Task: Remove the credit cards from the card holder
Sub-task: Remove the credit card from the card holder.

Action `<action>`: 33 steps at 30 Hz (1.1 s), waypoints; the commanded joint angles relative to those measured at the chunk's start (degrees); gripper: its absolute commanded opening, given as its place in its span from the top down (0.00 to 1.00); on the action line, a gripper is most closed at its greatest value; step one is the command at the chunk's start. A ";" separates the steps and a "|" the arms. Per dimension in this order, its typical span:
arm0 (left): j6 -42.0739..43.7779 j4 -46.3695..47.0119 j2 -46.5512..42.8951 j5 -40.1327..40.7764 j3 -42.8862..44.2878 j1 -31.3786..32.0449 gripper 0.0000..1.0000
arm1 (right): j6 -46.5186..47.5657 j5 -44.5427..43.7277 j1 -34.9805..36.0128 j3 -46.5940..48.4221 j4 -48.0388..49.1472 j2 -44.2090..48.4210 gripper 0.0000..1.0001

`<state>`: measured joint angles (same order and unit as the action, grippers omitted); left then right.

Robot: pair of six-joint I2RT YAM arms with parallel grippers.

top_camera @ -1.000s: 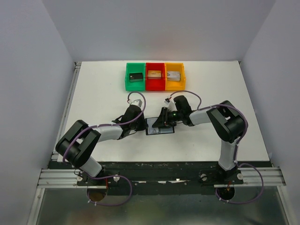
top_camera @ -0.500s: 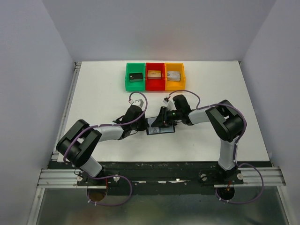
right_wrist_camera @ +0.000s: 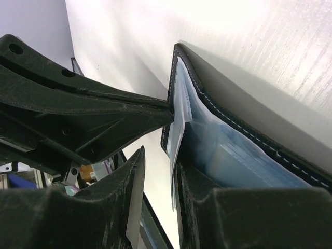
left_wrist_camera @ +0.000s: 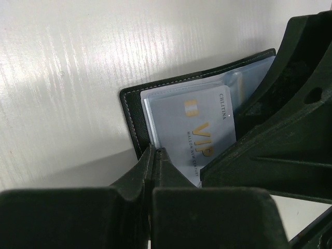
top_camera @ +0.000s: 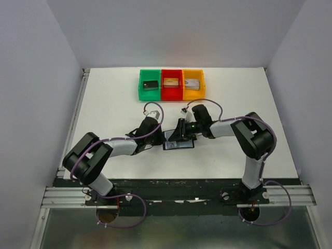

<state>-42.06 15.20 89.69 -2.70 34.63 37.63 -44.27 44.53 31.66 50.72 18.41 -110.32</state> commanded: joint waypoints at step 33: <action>-1.27 -4.30 2.16 -1.08 -1.32 0.17 1.00 | 6.48 -0.85 -0.19 -1.32 -8.83 7.23 0.65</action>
<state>-43.11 15.16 89.80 -2.85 34.57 37.60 -39.07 43.97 31.79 50.24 10.63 -105.30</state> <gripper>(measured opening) 0.027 0.354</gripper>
